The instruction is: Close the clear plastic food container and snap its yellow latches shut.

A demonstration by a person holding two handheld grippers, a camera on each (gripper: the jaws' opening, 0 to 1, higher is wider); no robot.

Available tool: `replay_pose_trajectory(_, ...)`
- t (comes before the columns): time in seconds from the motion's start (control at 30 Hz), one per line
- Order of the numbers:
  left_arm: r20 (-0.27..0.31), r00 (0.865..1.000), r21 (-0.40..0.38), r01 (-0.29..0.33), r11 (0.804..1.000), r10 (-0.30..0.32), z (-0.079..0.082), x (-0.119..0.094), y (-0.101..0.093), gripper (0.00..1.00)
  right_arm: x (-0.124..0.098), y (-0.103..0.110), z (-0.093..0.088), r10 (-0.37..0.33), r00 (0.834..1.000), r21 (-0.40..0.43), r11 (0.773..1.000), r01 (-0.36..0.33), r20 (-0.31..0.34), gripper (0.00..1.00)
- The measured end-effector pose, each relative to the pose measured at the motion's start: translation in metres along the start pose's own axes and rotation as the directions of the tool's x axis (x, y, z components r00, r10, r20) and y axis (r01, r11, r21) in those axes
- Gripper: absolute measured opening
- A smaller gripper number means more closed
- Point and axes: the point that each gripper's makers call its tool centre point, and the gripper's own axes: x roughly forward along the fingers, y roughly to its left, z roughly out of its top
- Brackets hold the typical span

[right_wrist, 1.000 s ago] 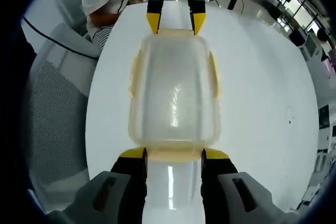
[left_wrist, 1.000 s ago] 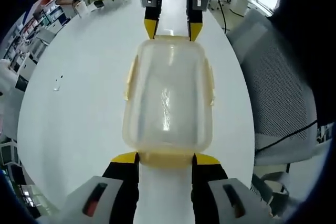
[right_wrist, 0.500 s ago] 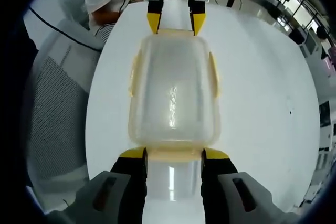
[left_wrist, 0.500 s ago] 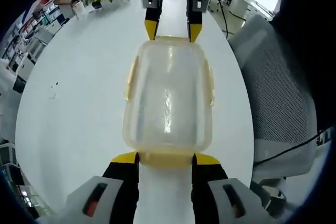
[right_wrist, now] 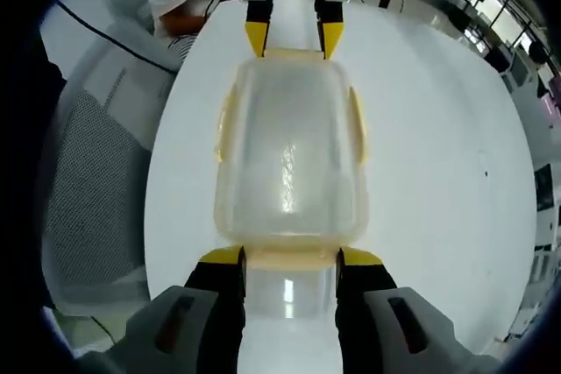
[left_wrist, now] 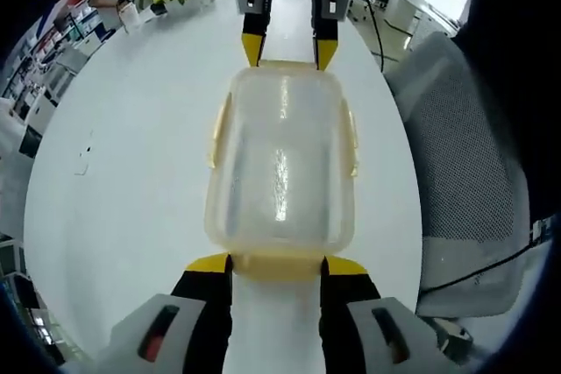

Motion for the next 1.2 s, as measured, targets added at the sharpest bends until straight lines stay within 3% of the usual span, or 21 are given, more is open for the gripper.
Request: replay_pose_trajectory(1.2,0.001,1.000,0.006,-0.005,1.000,0.005,0.064,0.022,-0.008,0.33,-0.017,0.004,-0.065,-0.016,1.000,-0.013,1.000,0.016,0.000,0.37)
